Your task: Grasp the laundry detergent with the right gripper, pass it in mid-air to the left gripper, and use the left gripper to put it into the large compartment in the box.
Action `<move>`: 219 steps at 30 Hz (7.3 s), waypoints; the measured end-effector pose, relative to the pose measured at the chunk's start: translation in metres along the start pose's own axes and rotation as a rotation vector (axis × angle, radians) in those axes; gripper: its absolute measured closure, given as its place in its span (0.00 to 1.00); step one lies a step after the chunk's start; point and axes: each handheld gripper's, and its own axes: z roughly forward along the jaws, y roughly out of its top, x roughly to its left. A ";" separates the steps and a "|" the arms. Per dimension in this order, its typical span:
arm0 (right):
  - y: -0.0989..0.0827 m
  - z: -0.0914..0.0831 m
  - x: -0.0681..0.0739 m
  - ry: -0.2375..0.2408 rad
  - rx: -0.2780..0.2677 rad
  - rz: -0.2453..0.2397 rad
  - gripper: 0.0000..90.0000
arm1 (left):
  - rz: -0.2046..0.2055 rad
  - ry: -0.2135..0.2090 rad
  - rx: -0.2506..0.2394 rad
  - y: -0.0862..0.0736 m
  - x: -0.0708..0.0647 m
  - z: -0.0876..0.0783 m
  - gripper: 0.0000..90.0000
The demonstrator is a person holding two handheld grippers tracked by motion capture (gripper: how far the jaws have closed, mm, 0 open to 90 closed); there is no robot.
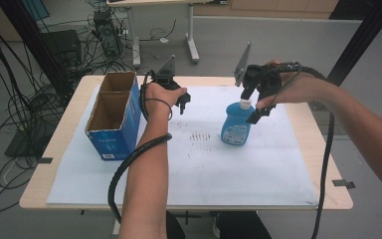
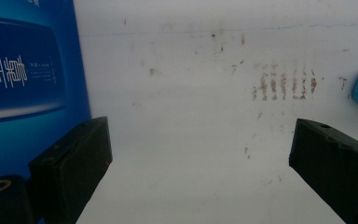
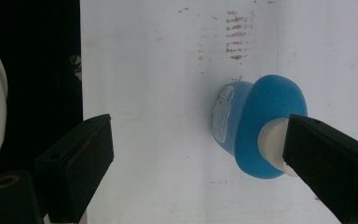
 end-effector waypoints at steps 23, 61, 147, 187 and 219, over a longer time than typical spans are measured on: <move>-0.028 -0.008 0.002 -0.036 -0.015 0.044 0.09 | 0.009 0.003 -0.005 -0.001 -0.003 -0.003 0.07; -0.135 0.048 -0.017 -0.115 -0.254 0.296 0.05 | 0.011 0.007 -0.005 -0.001 -0.003 0.001 0.07; -0.120 0.163 -0.022 -0.181 -0.712 0.322 0.03 | 0.022 0.001 0.005 0.003 -0.004 0.011 0.07; -0.118 0.166 -0.023 -0.197 -0.727 0.321 0.03 | 0.027 -0.005 -0.001 0.006 -0.006 0.010 0.07; -0.118 0.167 -0.024 -0.199 -0.735 0.318 0.04 | 0.029 -0.004 -0.006 0.006 -0.004 0.009 0.07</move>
